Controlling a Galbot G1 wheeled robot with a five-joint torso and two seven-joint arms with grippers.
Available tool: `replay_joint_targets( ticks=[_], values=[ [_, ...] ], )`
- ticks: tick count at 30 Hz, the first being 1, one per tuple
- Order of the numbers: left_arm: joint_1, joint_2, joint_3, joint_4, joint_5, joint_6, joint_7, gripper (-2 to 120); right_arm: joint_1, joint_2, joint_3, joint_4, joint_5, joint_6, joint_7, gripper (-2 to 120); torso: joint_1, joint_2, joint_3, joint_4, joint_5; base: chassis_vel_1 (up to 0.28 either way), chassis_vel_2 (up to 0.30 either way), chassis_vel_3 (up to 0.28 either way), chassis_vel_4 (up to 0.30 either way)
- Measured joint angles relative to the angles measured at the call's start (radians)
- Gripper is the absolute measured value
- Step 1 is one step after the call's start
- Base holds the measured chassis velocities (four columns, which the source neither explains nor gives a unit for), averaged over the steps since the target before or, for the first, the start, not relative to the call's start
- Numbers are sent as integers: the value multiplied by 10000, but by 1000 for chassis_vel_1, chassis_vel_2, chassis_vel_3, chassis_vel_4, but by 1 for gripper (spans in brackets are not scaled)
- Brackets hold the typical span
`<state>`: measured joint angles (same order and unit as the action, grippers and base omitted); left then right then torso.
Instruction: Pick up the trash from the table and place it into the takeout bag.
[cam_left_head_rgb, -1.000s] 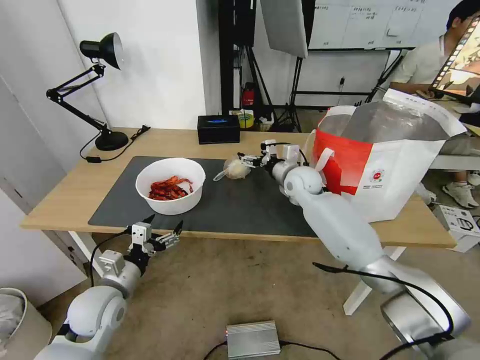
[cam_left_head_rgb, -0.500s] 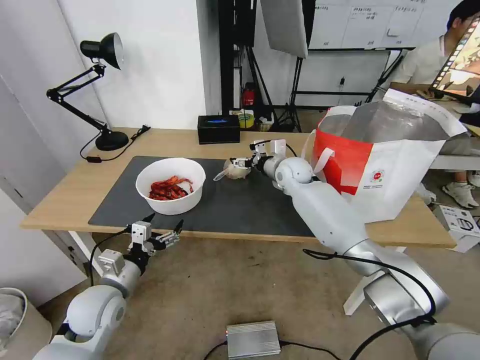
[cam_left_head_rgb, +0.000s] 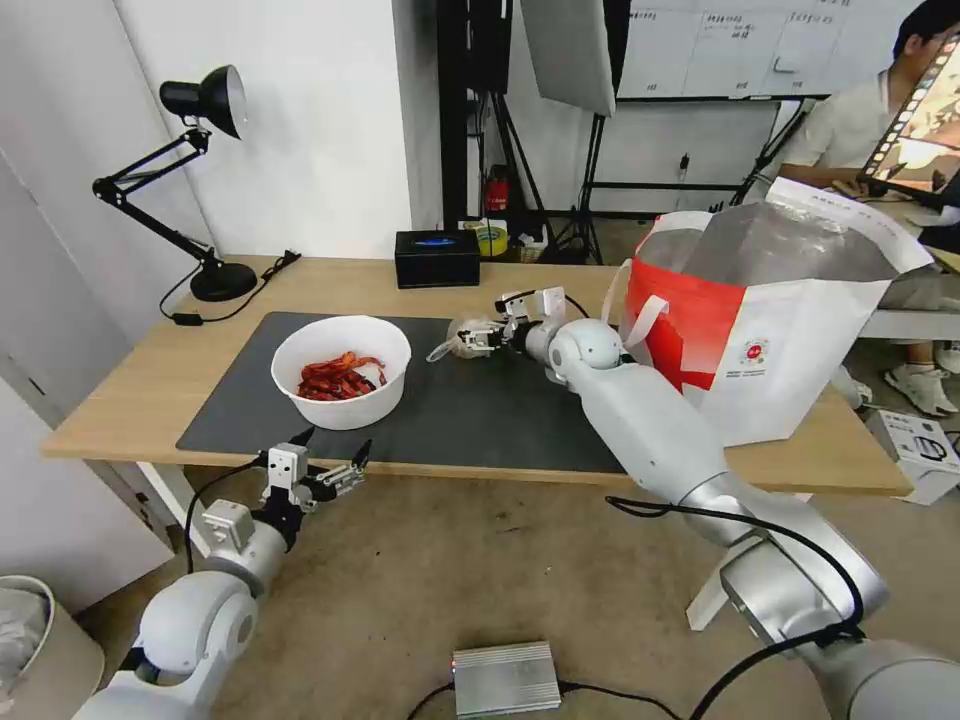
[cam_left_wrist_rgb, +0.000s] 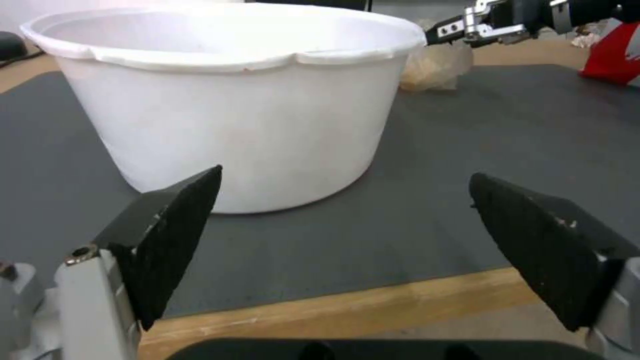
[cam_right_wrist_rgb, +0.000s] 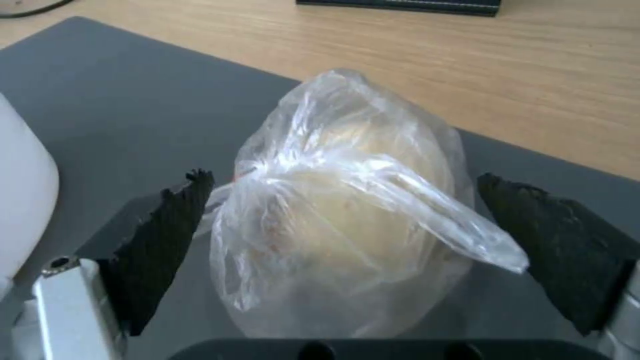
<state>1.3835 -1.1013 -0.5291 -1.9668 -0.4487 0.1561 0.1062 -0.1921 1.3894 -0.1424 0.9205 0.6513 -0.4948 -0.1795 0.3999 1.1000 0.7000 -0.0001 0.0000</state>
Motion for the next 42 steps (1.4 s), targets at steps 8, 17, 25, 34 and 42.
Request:
replay_joint_targets(
  ticks=[8, 17, 25, 34, 42],
  values=[
    [20, -23, 8, -41, 9, -5, 0, 100, 132, 176, -12, -412, -274, 106, -163, 96, 0, 0, 1, 0, 0, 0, 0, 0, 0],
    [85, -45, 22, -93, 25, -19, 0, 100, 152, 291, 3, -720, -517, 109, -270, 61, 0, 0, 0, 0, 0, 0, 0, 0, 0],
    [82, -83, 59, -92, 26, -23, 0, 100, 143, 236, 10, -725, -517, 93, -246, 36, -1, 0, 0, 1, 0, 0, 0, 0, 0],
    [67, -79, 76, -92, 21, -24, 0, 100, -223, -269, 79, 252, -418, 5, 177, 4, 0, 0, 0, 1, 0, 0, 0, 0, 0],
    [63, -60, 75, -133, 6, -29, -24, 100, -1129, -1402, 96, 2778, -222, -513, 1038, 0, -1, 0, 0, -1, 1, 0, 0, 0, 0]
  ],
)
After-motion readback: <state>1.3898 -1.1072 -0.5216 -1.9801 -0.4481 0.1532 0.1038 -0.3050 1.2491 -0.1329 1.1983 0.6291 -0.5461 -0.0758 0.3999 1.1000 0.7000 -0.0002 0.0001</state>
